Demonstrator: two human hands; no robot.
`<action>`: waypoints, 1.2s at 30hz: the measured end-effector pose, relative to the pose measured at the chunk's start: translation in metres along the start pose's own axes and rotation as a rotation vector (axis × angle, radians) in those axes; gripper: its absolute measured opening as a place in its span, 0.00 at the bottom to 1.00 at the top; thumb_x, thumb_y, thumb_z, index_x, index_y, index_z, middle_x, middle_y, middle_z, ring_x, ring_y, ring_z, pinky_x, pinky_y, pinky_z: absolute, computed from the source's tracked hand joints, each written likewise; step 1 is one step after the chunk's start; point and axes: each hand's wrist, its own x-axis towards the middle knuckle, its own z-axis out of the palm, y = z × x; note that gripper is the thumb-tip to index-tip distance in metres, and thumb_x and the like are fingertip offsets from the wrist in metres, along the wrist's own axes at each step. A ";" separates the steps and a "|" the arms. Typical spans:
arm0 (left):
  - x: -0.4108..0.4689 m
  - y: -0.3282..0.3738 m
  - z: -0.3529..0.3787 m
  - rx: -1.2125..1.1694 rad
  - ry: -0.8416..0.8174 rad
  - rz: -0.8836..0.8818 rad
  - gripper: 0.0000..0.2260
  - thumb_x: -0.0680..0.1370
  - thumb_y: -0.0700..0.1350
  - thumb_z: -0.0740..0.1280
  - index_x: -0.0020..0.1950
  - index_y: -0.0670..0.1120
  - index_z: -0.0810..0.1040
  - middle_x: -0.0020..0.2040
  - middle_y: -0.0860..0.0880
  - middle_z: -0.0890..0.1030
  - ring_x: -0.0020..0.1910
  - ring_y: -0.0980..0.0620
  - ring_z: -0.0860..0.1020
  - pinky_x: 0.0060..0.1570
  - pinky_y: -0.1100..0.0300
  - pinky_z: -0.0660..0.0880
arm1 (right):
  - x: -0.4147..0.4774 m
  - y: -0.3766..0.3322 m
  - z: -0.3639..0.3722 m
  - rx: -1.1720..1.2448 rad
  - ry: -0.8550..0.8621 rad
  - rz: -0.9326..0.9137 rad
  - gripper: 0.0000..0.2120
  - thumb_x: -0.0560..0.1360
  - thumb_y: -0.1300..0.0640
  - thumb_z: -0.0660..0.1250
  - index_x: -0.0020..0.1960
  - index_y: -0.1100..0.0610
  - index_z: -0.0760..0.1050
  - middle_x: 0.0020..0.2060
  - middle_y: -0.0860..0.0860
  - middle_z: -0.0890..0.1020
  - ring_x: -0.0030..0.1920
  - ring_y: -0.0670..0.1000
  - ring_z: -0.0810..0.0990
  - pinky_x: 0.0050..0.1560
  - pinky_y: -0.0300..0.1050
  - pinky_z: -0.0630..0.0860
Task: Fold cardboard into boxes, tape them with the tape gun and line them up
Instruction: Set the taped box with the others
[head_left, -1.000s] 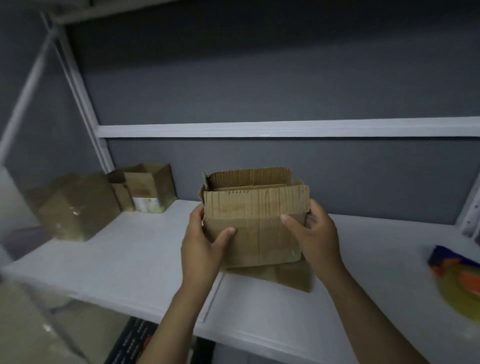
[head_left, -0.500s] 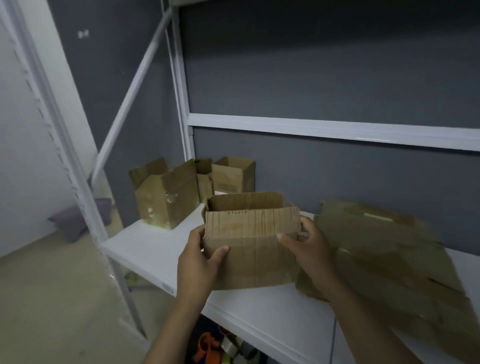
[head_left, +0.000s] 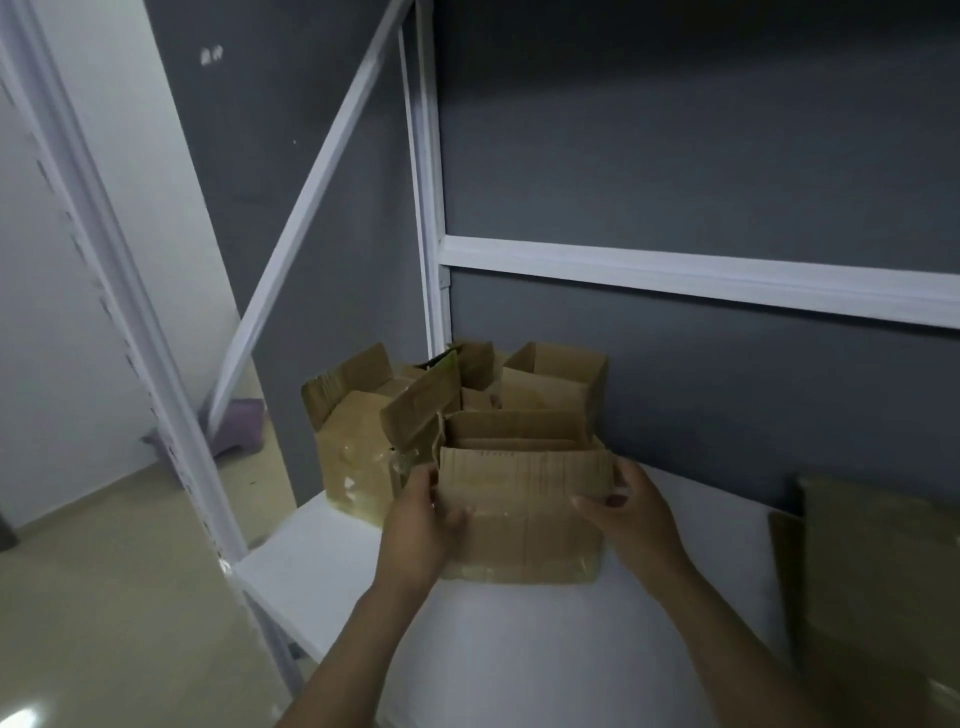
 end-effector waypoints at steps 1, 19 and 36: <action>0.011 -0.002 0.001 0.011 -0.011 0.023 0.18 0.76 0.42 0.70 0.60 0.55 0.67 0.51 0.61 0.73 0.46 0.62 0.73 0.43 0.73 0.68 | 0.005 0.000 0.004 -0.001 0.012 0.006 0.22 0.72 0.58 0.73 0.60 0.47 0.67 0.55 0.46 0.75 0.55 0.49 0.75 0.51 0.44 0.74; 0.146 -0.035 0.008 -0.057 -0.188 0.208 0.41 0.73 0.35 0.70 0.79 0.45 0.49 0.77 0.41 0.58 0.74 0.42 0.60 0.71 0.49 0.61 | 0.064 -0.004 0.061 -0.404 0.237 0.030 0.18 0.74 0.58 0.70 0.57 0.47 0.65 0.50 0.48 0.79 0.49 0.49 0.79 0.49 0.45 0.78; 0.067 0.061 0.034 0.660 -0.189 0.617 0.22 0.70 0.54 0.70 0.57 0.40 0.80 0.57 0.37 0.79 0.56 0.36 0.77 0.56 0.46 0.76 | -0.026 -0.024 -0.053 -0.925 0.066 0.125 0.26 0.76 0.46 0.66 0.72 0.53 0.66 0.70 0.51 0.70 0.68 0.51 0.70 0.65 0.42 0.67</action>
